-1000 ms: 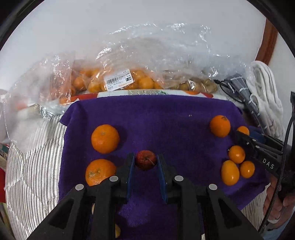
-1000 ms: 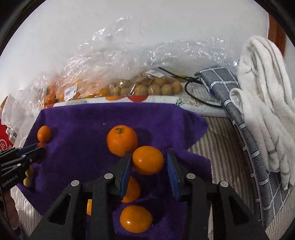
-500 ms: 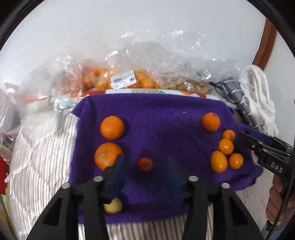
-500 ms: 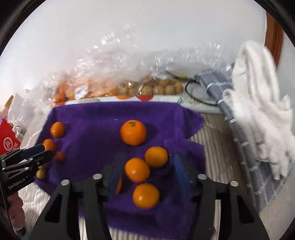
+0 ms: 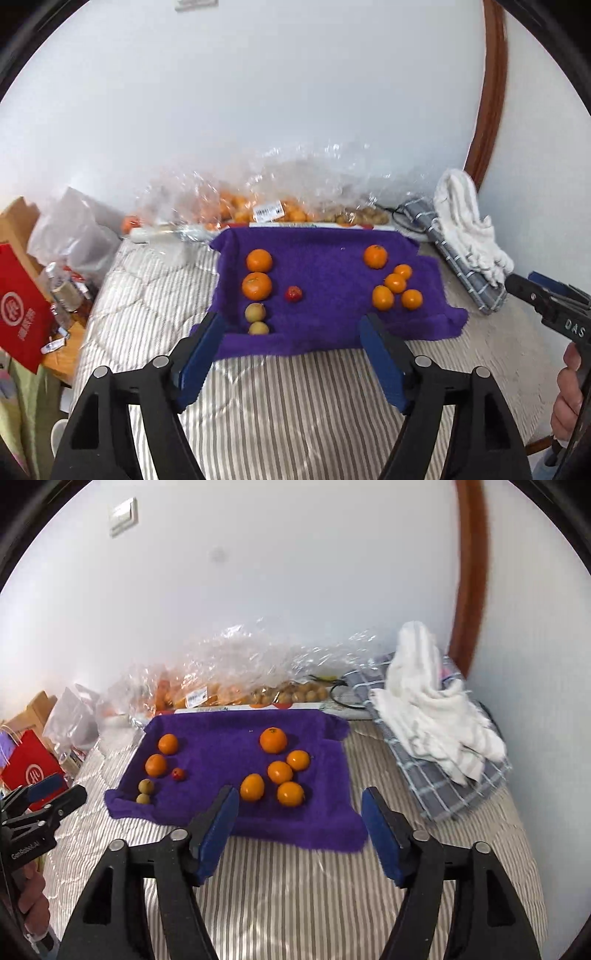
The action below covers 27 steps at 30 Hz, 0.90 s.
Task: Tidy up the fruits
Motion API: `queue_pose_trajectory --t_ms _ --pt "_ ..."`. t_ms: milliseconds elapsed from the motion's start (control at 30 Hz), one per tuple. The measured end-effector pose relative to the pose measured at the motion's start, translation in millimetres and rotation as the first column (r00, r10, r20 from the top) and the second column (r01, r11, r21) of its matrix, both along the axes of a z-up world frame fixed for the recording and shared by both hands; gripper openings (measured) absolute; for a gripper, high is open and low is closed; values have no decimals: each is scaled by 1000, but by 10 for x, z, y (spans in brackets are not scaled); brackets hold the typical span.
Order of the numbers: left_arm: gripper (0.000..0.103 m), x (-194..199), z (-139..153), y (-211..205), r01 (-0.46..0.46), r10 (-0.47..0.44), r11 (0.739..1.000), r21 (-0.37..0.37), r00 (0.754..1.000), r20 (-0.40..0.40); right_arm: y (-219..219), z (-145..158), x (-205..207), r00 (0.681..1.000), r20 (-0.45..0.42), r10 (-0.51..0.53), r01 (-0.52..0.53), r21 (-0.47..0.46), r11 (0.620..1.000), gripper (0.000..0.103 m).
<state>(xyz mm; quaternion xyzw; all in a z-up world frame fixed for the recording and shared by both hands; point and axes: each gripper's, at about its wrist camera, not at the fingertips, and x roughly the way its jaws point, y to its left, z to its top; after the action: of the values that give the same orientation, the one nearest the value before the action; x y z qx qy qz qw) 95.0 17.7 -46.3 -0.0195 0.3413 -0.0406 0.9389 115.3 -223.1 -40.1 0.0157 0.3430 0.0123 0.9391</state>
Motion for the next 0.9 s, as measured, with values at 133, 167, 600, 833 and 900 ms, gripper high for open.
queue_pose_trajectory --t_ms 133,167,600,833,900 --pt "85 -375 151 -13 -9 8 1000 5 999 48 -56 138 -463 997 80 -9 9 2 1000 92" --pt "86 -429 169 -18 -10 10 1000 4 999 51 -67 164 -538 996 93 -9 9 -4 1000 95" --pt "93 -1224 381 -136 -13 8 999 40 994 106 -102 337 -1369 987 147 -58 63 -28 998 102" --pt "94 -1530 455 -104 2 -1 1000 -7 993 122 -70 392 -1719 986 165 -29 33 -20 999 102" --pt "94 -1583 474 -104 -1 1 1000 -4 991 131 -57 402 -1792 985 171 -24 29 -29 999 102"
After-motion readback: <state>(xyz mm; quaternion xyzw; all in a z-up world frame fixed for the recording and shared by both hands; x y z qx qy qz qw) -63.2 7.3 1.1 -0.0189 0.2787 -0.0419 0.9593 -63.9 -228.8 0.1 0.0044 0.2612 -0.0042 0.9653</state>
